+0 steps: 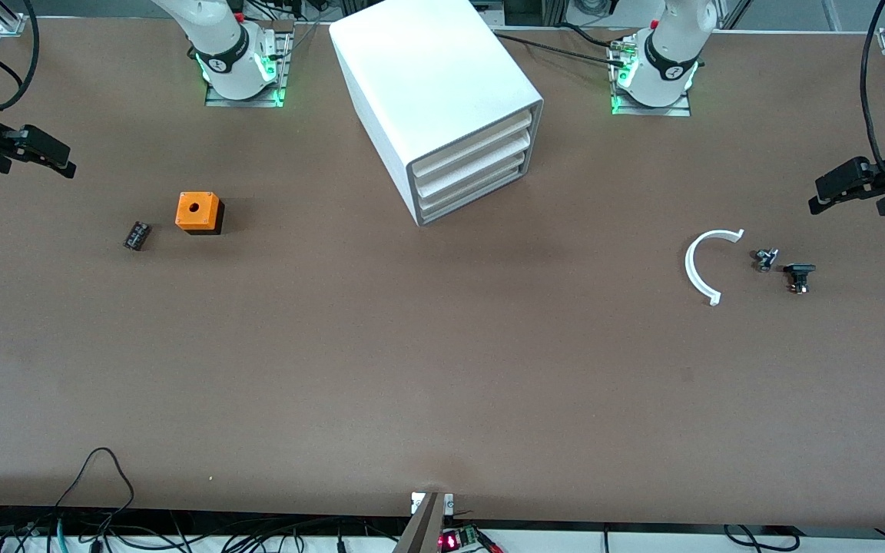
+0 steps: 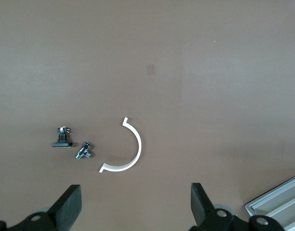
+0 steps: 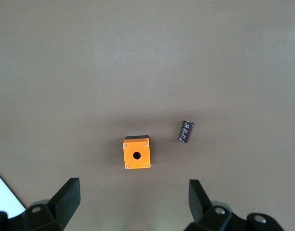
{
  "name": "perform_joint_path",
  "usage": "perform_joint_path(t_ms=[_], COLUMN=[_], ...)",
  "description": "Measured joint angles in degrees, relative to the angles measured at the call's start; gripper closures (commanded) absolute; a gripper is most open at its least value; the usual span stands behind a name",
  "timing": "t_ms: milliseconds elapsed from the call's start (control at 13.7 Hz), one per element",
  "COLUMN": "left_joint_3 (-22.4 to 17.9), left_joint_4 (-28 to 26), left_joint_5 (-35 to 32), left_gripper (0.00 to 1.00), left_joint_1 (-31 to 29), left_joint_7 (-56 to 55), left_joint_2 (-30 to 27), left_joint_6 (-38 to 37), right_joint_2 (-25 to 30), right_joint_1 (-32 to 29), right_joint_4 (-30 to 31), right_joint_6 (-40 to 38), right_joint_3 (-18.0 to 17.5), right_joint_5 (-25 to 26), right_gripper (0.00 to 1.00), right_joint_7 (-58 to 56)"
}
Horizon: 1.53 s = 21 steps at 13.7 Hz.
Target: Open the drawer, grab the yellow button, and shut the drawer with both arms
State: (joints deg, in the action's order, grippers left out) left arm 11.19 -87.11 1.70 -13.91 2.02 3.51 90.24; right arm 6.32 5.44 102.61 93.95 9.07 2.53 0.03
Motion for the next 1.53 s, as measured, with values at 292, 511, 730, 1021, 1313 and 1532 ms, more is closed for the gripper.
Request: perform_joint_path(t_ms=[292, 511, 730, 1021, 1313, 1532], left_joint_3=[0.1, 0.2, 1.6, 3.4, 3.6, 3.9], left_joint_4=[0.0, 0.0, 0.0, -1.1, -5.2, -7.9], left_joint_5=[0.0, 0.0, 0.0, 0.6, 1.2, 2.9], left_gripper=[0.00, 0.00, 0.00, 0.00, 0.00, 0.00], left_joint_1=[0.0, 0.0, 0.1, 1.5, 3.8, 5.2], left_joint_7=[0.0, 0.0, 0.2, 0.2, 0.3, 0.3], left_joint_2=[0.0, 0.0, 0.0, 0.1, 0.8, 3.0], left_joint_6=[0.0, 0.0, 0.0, 0.1, 0.0, 0.3], right_joint_2=[0.0, 0.0, 0.0, 0.0, 0.0, -1.2], right_joint_1=[0.0, 0.0, 0.0, 0.0, 0.0, 0.1], right_joint_4=[0.0, 0.0, 0.0, 0.0, 0.0, 0.0], right_joint_6=[0.0, 0.0, 0.0, 0.0, 0.0, 0.1], right_joint_3=[0.0, 0.0, 0.0, 0.0, 0.0, -0.2], right_joint_5=[0.0, 0.0, 0.0, 0.0, 0.0, 0.0], right_gripper=[0.00, 0.00, 0.00, 0.00, 0.00, 0.00], right_joint_7=[0.0, 0.0, 0.0, -0.1, -0.1, -0.2])
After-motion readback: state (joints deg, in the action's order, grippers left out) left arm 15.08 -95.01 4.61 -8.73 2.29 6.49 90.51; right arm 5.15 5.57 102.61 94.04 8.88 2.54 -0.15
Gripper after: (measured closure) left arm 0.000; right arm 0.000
